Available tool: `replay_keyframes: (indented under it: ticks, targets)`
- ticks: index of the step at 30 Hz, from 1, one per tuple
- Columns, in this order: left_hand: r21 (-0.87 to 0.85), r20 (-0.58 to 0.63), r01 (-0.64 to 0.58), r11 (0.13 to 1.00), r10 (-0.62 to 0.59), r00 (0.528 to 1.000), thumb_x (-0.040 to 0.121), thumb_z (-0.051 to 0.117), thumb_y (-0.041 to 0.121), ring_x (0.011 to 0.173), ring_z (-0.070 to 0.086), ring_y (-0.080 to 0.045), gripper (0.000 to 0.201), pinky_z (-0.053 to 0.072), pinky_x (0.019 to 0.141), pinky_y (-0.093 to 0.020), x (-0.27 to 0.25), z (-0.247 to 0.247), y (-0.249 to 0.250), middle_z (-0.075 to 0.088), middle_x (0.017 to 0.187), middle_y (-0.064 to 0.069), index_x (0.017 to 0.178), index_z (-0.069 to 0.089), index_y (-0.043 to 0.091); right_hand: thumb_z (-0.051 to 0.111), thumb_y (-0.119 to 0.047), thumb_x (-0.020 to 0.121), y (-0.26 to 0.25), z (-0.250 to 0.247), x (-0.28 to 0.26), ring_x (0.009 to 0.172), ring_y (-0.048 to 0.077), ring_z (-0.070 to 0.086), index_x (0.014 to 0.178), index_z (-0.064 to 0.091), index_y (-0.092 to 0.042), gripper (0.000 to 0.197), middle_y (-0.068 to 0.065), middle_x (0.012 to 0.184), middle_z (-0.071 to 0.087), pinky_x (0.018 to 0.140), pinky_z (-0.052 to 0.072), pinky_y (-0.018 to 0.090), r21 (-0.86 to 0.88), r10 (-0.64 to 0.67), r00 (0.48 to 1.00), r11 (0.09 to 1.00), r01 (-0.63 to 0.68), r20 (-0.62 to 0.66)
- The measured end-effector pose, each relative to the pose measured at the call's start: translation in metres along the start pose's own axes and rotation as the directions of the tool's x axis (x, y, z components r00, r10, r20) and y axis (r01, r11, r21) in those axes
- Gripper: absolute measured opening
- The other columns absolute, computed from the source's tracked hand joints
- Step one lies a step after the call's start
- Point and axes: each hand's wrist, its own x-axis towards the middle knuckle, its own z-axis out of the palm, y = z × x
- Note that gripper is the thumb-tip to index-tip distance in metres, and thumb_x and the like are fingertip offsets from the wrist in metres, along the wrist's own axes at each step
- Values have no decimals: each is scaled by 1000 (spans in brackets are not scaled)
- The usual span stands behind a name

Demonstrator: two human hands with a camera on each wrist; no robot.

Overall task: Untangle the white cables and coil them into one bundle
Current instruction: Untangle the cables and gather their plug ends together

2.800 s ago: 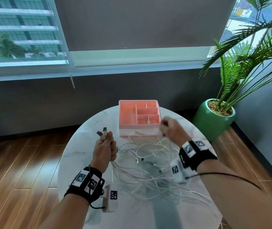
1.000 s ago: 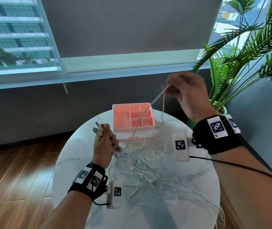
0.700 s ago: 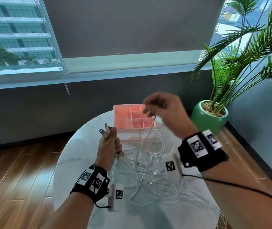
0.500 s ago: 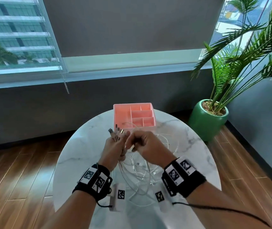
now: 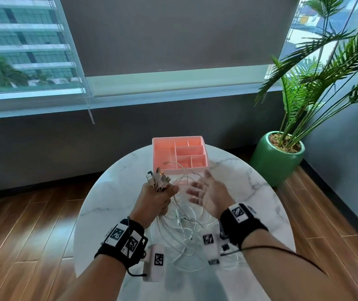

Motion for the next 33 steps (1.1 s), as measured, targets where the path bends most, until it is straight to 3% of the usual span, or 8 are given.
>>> replay_keyframes:
  ticks: [3,7,13,18,24,28,30,33]
  targets:
    - [105,2,34,994,-35,999,92,69,5,44,25,-15,24,27,42,-22,-2,-2,-4,30,55,-2,77,51,4,40,-40,104,-41,-1,13,101,35,69,126,51,3,49,25,122,64,81,58,44,270,-73,995,961,54,62]
    - [104,-162,155,982,-137,977,92,68,4,40,25,-13,27,24,42,-21,-1,-14,-16,31,52,-1,72,51,9,44,-29,105,-102,10,7,72,28,74,92,60,-5,31,12,74,71,70,61,39,346,-228,971,907,241,-77]
    - [-11,-349,198,980,-189,918,90,70,4,39,25,-13,26,25,40,-20,1,-36,-30,33,56,-2,76,49,12,63,-41,92,-144,-1,-16,52,16,55,81,63,-11,32,2,61,55,61,54,31,166,-337,942,928,334,-13]
    - [-42,-360,201,979,-203,911,90,70,6,39,25,-12,19,25,38,-20,1,-37,-35,33,59,-2,84,53,8,52,-24,101,-164,-10,-31,41,9,31,96,65,-8,21,0,58,43,46,35,24,105,-524,851,849,518,45]
    - [-99,-337,122,988,-149,930,94,66,11,40,26,-11,16,25,40,-21,4,-30,-22,43,67,-6,81,58,13,46,-14,102,-162,-58,-19,41,9,31,88,63,-14,22,-4,53,39,46,27,21,-56,-568,799,820,569,-200]
    - [-169,-351,76,983,-132,927,101,55,16,41,22,-10,21,20,43,-20,4,-31,-17,26,58,1,82,61,10,48,-14,101,-144,-138,-6,45,9,40,109,65,-8,20,-2,65,48,46,33,26,-312,-476,699,879,361,-533]
    - [-229,-343,41,973,-120,931,102,57,24,39,22,-10,27,20,42,-19,6,-30,-16,24,55,3,80,58,8,49,-16,99,-129,-185,-3,55,18,46,120,62,1,30,13,81,61,52,40,28,-428,-375,659,899,88,-652]
    - [-290,-336,16,957,-117,935,102,57,30,38,22,-10,35,18,42,-18,10,-25,-14,26,55,2,73,51,12,57,-31,75,-102,-224,-6,79,33,65,104,66,4,47,23,101,71,78,54,37,-529,-272,559,765,-367,-783]
